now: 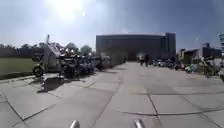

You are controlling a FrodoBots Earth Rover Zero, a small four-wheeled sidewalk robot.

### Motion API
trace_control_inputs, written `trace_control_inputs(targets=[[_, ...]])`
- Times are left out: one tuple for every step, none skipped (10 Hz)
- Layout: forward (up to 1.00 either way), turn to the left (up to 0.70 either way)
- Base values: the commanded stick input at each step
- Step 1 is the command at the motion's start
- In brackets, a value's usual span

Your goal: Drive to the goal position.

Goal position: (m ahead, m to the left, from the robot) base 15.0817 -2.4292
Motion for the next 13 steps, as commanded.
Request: trace_control_inputs(targets=[[0.85, -0.34], [0.85, -0.13], [0.85, -0.02], [0.85, 0.0], [0.85, 0.0], [0.85, -0.13], [0.85, -0.24], [0.85, -0.34], [0.85, -0.34], [0.85, -0.34], [0.85, -0.34], [0.85, -0.34], [0.85, -0.07]])
